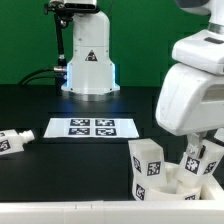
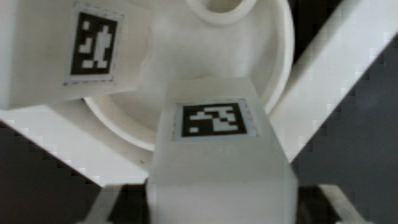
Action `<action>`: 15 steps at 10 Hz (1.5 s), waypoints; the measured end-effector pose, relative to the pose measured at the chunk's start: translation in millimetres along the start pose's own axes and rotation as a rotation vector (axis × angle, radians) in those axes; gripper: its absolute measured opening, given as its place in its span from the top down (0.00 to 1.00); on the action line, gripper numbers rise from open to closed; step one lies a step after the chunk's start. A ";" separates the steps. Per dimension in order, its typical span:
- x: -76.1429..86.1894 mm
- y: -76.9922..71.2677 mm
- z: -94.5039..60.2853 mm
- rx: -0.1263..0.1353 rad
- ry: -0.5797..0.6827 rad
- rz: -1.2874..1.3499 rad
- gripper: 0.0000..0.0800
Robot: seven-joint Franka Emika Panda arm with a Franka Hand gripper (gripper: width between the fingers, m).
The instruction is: Assemble stool
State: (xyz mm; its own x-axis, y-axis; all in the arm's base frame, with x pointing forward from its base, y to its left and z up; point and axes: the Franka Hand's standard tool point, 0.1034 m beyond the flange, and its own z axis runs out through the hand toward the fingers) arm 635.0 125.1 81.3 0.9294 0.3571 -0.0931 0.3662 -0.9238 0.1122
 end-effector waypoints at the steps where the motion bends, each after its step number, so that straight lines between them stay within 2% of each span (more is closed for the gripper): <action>1: -4.7 1.9 1.0 0.025 -0.031 0.218 0.58; 2: -9.0 4.3 3.0 0.070 -0.091 0.375 0.58; 3: -4.3 11.0 2.8 0.074 -0.092 0.436 0.58; 5: -3.3 8.5 2.8 0.067 -0.090 0.575 0.58; 7: -2.8 18.9 4.0 0.098 -0.087 0.848 0.58; 8: -1.0 22.7 4.8 0.139 -0.087 1.010 0.58; 9: 1.6 26.9 5.5 0.192 -0.075 1.149 0.58; 13: 2.1 25.7 5.4 0.192 -0.095 1.403 0.58; 14: 3.5 26.9 5.8 0.213 -0.104 1.517 0.58; 15: 2.9 30.8 6.6 0.251 -0.117 1.683 0.58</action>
Offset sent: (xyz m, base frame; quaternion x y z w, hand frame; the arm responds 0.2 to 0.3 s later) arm 0.0000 0.0000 0.0000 0.0000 0.0000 0.1938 0.9810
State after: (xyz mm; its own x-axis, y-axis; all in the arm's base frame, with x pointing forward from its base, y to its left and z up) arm 648.7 96.8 78.0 0.2412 -0.9640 -0.1116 -0.9698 -0.2437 0.0089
